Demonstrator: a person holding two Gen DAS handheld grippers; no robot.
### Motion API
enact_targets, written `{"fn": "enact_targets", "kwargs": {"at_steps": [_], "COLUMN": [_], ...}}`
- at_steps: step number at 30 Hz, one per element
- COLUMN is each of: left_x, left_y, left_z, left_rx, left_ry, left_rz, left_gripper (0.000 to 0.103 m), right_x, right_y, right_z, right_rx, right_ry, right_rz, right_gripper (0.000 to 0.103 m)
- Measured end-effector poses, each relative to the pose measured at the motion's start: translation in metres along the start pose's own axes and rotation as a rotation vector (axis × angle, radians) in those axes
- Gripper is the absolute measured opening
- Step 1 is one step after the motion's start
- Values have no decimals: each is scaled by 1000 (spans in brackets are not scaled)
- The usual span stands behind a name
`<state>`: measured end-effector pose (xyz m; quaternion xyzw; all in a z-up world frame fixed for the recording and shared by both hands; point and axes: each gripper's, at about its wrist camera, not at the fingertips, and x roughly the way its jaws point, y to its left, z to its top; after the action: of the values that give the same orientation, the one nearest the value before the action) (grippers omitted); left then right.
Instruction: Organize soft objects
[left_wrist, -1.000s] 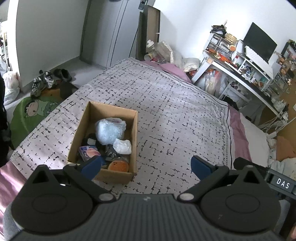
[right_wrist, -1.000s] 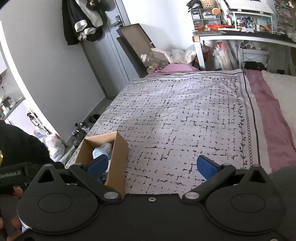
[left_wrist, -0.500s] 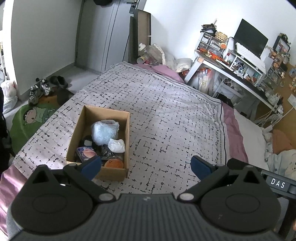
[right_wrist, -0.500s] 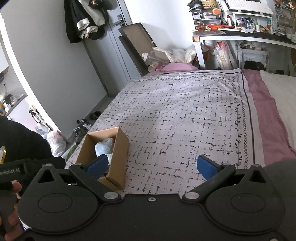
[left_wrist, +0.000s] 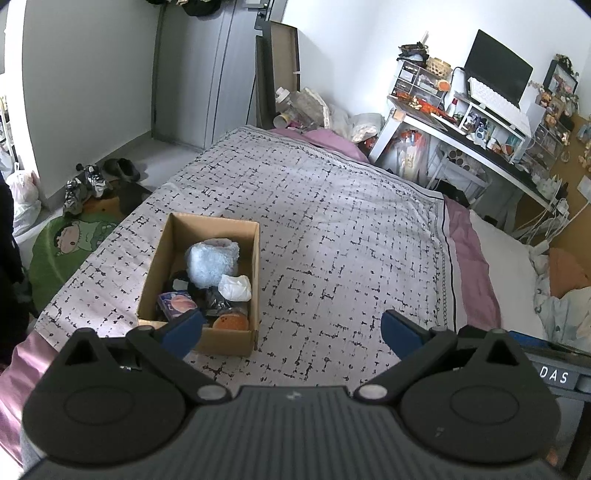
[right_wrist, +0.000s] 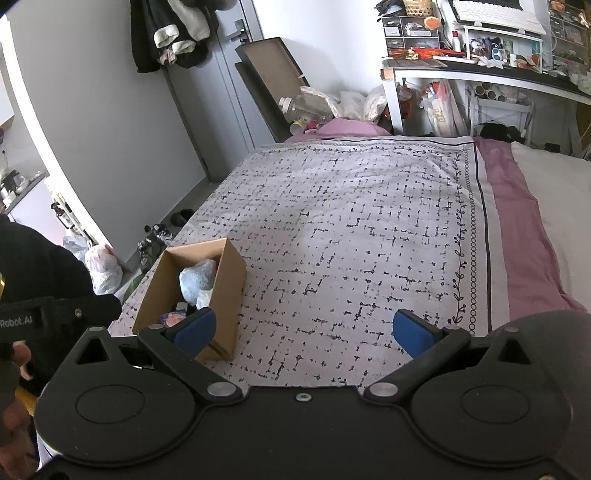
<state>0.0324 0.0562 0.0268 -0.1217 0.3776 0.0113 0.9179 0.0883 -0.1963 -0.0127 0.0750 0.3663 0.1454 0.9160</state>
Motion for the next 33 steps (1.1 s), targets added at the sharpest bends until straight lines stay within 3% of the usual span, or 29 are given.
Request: {"fn": "enact_targets", "kwargs": {"at_steps": [33], "left_x": [-1], "left_y": [-2], "left_z": [-7], "left_rx": [12], "left_ry": [5], "left_rz": [11], "left_gripper": [102], "right_x": [-3], "right_y": [2], "right_z": [-3], "right_rx": [-46], "right_ry": [2], "right_rz": [-28], "right_gripper": [103]}}
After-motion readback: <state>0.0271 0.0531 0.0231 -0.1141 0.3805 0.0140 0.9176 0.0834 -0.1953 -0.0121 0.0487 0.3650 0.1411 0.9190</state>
